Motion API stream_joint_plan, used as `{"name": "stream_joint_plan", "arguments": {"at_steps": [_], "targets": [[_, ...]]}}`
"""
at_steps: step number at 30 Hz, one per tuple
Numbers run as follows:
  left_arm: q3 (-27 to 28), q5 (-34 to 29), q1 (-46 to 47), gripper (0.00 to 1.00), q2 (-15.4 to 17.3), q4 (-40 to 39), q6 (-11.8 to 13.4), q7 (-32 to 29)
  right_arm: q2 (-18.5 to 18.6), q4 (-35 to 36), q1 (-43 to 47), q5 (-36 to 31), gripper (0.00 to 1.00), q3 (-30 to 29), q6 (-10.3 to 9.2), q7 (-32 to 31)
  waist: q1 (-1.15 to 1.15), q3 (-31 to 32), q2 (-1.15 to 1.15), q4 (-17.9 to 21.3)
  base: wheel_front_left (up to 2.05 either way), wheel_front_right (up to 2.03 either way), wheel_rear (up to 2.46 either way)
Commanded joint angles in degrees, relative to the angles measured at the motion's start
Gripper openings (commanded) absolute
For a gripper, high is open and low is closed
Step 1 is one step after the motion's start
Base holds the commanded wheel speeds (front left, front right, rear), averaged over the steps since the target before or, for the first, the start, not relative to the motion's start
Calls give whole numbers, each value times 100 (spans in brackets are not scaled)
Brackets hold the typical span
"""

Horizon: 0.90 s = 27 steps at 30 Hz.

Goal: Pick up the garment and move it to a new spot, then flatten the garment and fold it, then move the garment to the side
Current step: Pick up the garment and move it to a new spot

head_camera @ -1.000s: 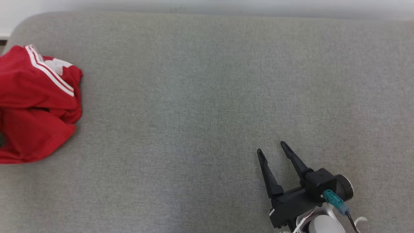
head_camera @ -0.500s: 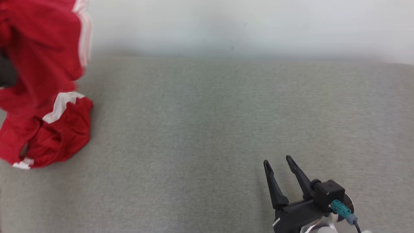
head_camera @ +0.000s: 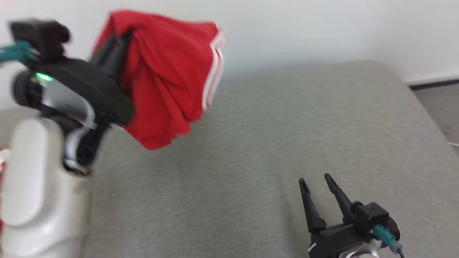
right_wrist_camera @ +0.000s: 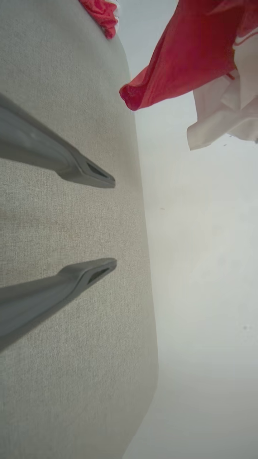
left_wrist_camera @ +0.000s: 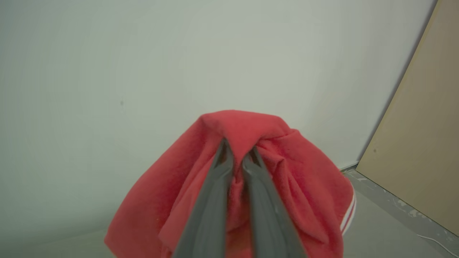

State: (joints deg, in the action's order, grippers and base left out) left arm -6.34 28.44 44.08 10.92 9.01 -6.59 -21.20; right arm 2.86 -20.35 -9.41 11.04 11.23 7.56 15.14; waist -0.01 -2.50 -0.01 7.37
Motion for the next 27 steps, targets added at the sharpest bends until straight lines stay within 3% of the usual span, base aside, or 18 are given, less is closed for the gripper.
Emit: {"name": "stream_joint_plan", "arguments": {"at_steps": [1,9,13,14,15,21,27], "targets": [[-31,-14,-76,0,-45,-1,-16,16,4,22,-6,-17,100,-24,-14,0,1,-67,1,655,0,0,0],[-597,-476,-776,0,-187,1027,152,98,2,84,-139,67,100,32,-14,1,1,-482,1,1400,0,0,0],[-767,-689,-940,3,-240,1617,292,340,2,134,-209,138,100,33,-14,2,1,-622,1,1590,0,0,0],[-798,-734,-971,85,-274,1742,316,479,2,143,-204,155,100,11,-14,1,1,-640,1,1601,0,0,0],[-839,-777,-1008,100,-312,1867,348,588,2,151,-193,169,100,-20,-14,1,1,-653,1,1600,0,0,0],[-1016,-923,-1026,100,-486,2228,426,1168,3,161,-65,155,100,-187,-14,1,1,-597,1,1350,0,0,0],[-861,-733,-1240,100,-559,1743,442,2032,2,184,60,50,100,-401,-14,2,1,-405,1,774,0,0,0]]}}
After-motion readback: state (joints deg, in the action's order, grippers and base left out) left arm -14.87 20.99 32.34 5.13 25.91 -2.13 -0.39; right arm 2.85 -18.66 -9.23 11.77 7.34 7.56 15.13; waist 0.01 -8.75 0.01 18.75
